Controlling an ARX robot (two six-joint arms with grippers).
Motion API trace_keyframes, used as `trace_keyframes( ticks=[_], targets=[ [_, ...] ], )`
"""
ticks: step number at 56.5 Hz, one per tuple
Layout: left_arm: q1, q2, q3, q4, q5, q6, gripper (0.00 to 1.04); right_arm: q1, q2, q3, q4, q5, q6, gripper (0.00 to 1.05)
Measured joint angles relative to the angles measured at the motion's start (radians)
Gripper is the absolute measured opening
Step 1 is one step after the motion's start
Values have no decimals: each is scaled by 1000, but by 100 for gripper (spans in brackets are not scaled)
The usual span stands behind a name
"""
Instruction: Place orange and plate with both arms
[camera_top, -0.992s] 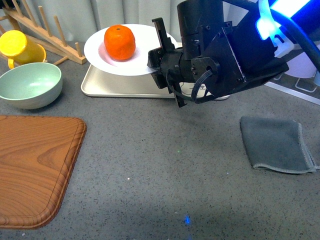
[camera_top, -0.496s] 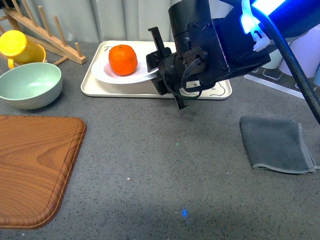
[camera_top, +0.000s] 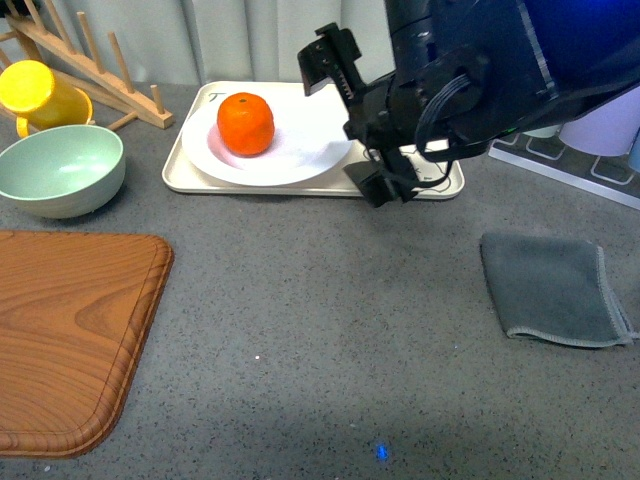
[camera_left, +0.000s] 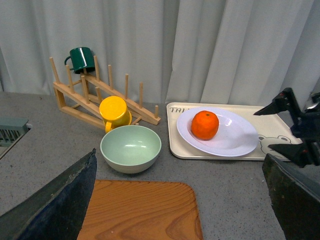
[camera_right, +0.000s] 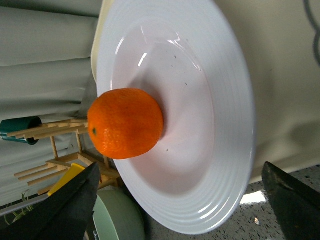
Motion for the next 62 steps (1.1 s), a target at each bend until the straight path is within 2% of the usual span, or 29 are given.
trace_keyframes(
  ticks=[4,8,13,16,20,24,29,33,40,44,56,62],
  targets=[
    [0,0,0,0,0,0,98,-11,-96,-106,36,75,-116,95],
    [0,0,0,0,0,0,98,-20,-222,-250,116,196,-323,95],
    [0,0,0,0,0,0,98,-33,-345,-387,212,281,-537,95],
    [0,0,0,0,0,0,98,-43,-408,-455,251,288,-626,95],
    [0,0,0,0,0,0,98,-68,-546,-602,310,293,-834,95],
    [0,0,0,0,0,0,98,-91,-662,-732,362,299,-978,95],
    [0,0,0,0,0,0,98,-114,-783,-857,394,306,-1094,95],
    [0,0,0,0,0,0,98,-140,-915,-971,373,274,-1169,95],
    [0,0,0,0,0,0,98,-213,-1228,-1161,169,179,-1244,95],
    [0,0,0,0,0,0,98,-249,-1389,-1210,60,161,-1273,95],
    [0,0,0,0,0,0,98,-263,-1678,-1299,-10,186,-1396,95],
    [0,0,0,0,0,0,98,-288,-1743,-1322,-27,138,-1411,95]
  ],
)
